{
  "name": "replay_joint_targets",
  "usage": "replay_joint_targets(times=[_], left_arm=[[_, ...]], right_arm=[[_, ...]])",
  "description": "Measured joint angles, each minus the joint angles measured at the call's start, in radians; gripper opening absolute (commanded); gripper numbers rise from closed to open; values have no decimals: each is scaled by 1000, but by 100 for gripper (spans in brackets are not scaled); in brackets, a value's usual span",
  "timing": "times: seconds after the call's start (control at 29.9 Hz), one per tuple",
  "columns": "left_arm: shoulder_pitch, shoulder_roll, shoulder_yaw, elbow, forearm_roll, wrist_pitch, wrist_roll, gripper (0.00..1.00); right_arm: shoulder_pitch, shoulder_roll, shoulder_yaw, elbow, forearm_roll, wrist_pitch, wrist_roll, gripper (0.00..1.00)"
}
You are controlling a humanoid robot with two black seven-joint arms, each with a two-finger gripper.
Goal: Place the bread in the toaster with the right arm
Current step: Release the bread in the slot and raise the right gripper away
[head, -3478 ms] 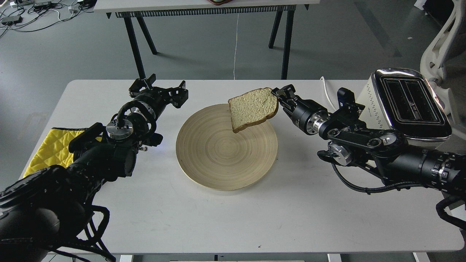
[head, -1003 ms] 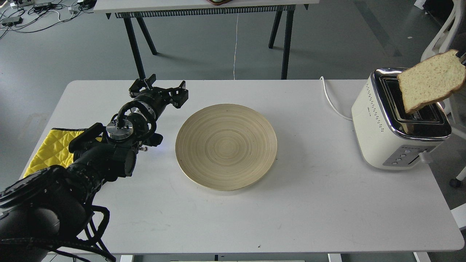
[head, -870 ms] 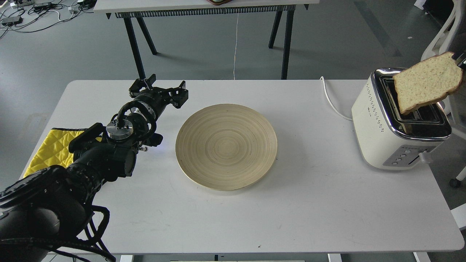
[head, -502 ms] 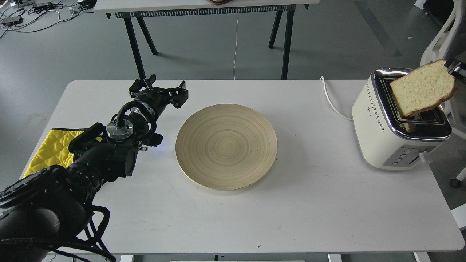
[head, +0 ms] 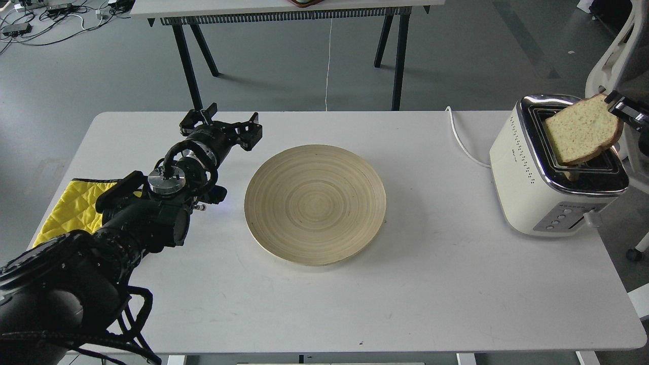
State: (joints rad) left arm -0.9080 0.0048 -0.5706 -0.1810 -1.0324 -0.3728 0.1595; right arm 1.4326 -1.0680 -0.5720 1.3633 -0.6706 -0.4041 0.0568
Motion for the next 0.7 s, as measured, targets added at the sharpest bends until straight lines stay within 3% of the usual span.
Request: replay_joint_targets(times=[0.2,0.3,0.33,0.5,0.7], left_arm=[[0,0,0,0,0,0,0,100],[0,0,0,0,0,0,0,100],[0,0,0,0,0,0,0,100],[0,0,0,0,0,0,0,100],[0,0,0,0,0,0,0,100]], right_arm=[[-13,47,2,-3,30,-33,0,60],[-19,65,3,-12,60,-58,0,82],[-19,69,3,-14,69,-62,0,98],[-16,80,32,-16,99,-65,2,100],[-15,142,202,-10,236,-62,2,100]])
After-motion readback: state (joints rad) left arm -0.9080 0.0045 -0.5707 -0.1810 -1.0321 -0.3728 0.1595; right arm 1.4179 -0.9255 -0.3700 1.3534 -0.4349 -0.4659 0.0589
